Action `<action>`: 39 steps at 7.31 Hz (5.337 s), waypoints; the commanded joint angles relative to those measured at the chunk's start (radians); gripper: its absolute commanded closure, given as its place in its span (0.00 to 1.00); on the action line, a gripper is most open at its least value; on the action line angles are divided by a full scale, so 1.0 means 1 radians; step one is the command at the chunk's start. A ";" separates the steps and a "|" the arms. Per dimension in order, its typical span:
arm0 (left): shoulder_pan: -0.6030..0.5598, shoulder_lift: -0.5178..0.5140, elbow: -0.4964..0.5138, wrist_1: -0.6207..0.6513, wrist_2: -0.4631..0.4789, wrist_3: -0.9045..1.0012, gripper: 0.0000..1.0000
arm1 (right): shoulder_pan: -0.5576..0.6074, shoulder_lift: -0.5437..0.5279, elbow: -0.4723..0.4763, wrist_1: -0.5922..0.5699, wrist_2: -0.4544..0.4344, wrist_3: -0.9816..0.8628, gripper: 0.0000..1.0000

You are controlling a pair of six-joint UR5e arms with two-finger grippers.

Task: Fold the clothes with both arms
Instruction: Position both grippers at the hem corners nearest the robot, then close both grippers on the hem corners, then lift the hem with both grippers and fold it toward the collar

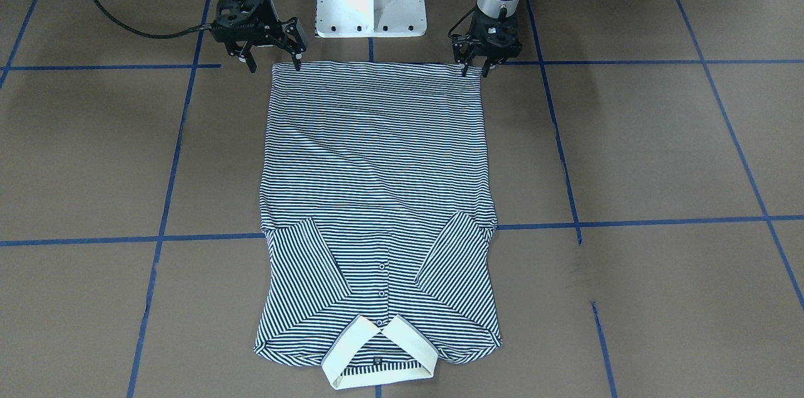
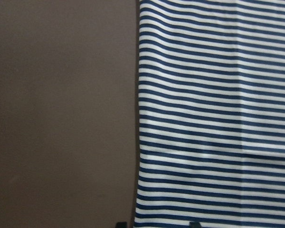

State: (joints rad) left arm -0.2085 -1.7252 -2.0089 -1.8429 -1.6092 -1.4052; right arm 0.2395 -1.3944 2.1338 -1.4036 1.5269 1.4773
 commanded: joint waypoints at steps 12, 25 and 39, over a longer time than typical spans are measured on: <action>0.029 0.015 -0.008 0.001 -0.002 -0.003 1.00 | 0.000 -0.003 -0.002 0.000 -0.010 0.000 0.00; 0.031 -0.008 -0.042 0.007 -0.005 -0.001 1.00 | -0.192 -0.017 -0.095 -0.015 -0.220 0.273 0.39; 0.012 -0.040 -0.416 0.402 -0.135 0.066 1.00 | -0.167 -0.066 0.356 -0.351 -0.076 0.239 1.00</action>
State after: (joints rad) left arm -0.1926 -1.7447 -2.2460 -1.6404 -1.7009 -1.3620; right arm 0.0693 -1.4637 2.3295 -1.6089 1.4088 1.7206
